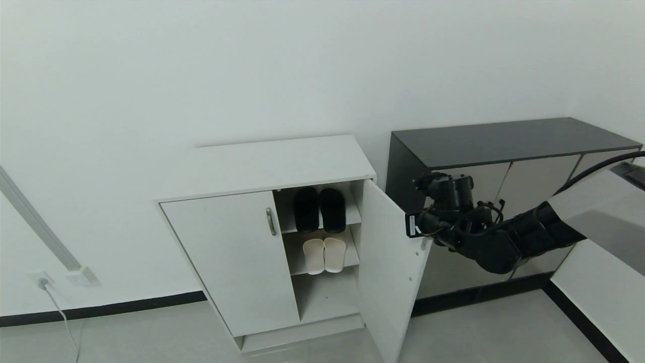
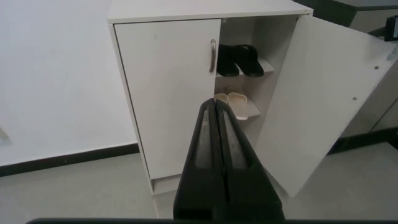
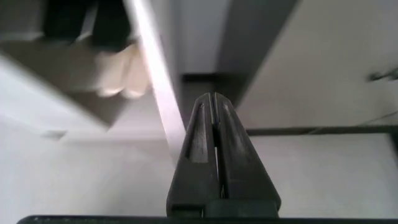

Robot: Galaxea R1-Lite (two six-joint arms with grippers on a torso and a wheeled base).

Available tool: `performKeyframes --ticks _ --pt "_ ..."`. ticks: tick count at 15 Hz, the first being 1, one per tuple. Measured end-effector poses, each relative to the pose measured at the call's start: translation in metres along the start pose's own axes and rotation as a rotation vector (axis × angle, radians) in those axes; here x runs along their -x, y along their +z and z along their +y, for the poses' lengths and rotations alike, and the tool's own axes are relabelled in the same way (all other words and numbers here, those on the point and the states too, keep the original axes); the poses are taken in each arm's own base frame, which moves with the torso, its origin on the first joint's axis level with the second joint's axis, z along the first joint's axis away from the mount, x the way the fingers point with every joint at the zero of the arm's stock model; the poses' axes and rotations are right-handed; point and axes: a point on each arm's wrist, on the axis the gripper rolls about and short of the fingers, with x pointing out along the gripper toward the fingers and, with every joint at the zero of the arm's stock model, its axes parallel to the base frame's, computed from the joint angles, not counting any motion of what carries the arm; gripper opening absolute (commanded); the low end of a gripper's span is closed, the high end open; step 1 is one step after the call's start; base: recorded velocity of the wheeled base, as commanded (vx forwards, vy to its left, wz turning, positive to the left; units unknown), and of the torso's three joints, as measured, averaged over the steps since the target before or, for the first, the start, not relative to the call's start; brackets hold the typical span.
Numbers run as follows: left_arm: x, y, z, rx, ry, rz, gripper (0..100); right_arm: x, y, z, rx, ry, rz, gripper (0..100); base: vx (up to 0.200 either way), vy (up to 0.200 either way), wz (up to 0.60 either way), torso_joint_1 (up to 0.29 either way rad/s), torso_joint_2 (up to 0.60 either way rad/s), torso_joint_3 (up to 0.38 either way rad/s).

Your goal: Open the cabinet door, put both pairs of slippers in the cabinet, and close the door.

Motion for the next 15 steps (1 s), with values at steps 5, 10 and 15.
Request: performKeyframes --ticks 5,10,15 --pt "0.000 0.000 0.000 0.002 0.000 0.000 0 0.036 -0.005 0.019 -0.012 0.135 -0.022 0 0.000 0.000 0.00 0.000 0.00 0.000" --pt "0.000 0.000 0.000 0.002 0.000 0.000 0 0.054 -0.017 0.018 0.019 0.166 0.010 0 0.000 0.000 0.00 0.000 0.00 0.000" --pt "0.000 0.000 0.000 0.003 0.000 0.000 0 0.068 -0.020 0.029 0.034 0.205 0.007 0 0.000 0.000 0.36 0.002 0.00 0.003"
